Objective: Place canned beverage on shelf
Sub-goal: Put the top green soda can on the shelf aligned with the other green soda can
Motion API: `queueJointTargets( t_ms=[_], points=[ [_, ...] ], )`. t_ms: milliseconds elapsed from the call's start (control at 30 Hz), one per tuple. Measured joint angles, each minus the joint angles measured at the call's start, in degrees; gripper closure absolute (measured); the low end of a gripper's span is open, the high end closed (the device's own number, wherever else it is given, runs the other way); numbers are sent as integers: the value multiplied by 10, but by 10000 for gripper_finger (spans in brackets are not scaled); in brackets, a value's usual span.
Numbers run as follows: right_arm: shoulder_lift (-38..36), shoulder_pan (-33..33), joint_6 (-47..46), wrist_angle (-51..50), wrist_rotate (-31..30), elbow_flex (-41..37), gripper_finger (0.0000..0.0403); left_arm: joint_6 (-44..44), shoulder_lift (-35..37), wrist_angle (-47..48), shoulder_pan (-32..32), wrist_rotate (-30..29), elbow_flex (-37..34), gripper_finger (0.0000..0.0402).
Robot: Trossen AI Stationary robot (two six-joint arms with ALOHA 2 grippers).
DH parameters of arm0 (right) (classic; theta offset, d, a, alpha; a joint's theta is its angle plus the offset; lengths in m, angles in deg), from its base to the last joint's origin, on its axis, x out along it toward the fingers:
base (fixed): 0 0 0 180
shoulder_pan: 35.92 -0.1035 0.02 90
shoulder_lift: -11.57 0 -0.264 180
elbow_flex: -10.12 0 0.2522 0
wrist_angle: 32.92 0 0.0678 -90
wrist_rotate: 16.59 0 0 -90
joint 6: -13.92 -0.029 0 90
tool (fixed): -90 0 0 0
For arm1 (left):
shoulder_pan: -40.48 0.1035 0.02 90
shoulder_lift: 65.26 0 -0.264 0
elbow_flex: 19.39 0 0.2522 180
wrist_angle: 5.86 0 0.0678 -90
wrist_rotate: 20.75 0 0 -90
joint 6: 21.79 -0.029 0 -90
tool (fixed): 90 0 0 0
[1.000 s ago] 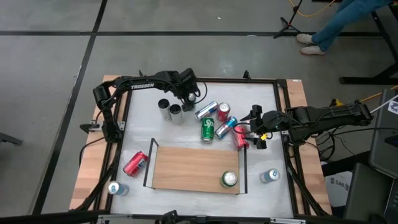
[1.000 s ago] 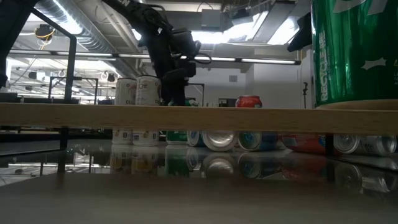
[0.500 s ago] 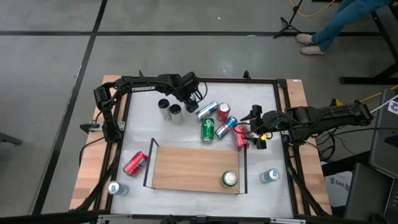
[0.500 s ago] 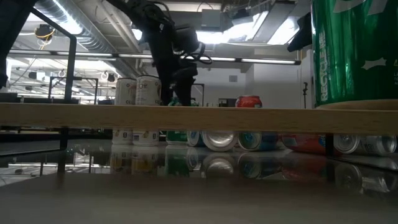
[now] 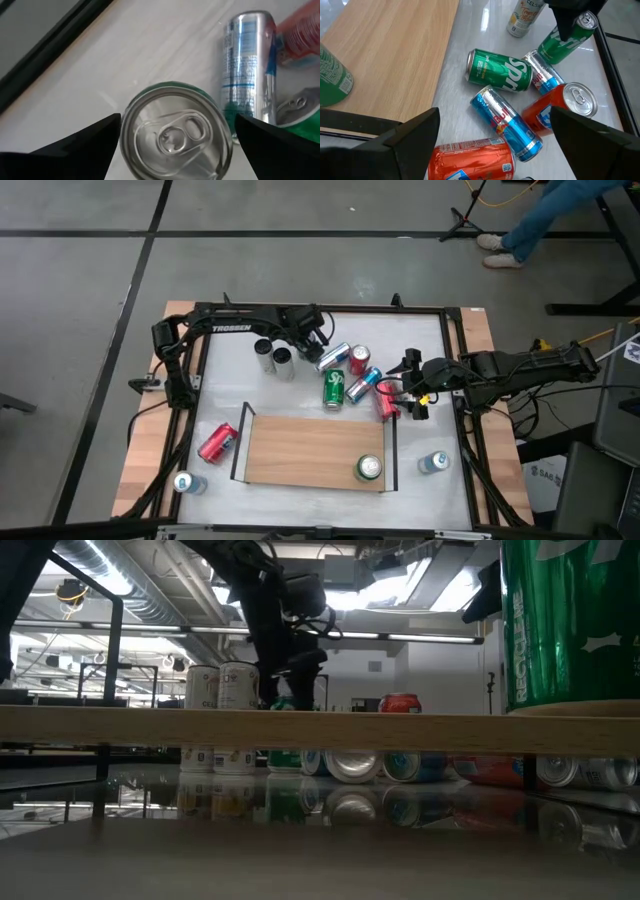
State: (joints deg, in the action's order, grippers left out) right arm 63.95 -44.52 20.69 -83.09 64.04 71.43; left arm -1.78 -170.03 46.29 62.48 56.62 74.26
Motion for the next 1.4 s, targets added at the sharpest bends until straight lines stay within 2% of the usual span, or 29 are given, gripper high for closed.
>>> queueJointTargets(
  t_ms=[233,433,633,933,1400],
  points=[
    [0,0,0,0,0,0,36,69,0,0,4,-3,0,24],
    [0,0,0,0,0,0,36,113,0,1,4,-4,0,41],
    [0,0,0,0,0,0,36,111,0,1,3,2,0,57],
    [0,0,0,0,0,0,36,38,0,2,-9,2,0,58],
    [0,0,0,0,0,0,36,38,0,1,-12,2,0,58]
  ],
)
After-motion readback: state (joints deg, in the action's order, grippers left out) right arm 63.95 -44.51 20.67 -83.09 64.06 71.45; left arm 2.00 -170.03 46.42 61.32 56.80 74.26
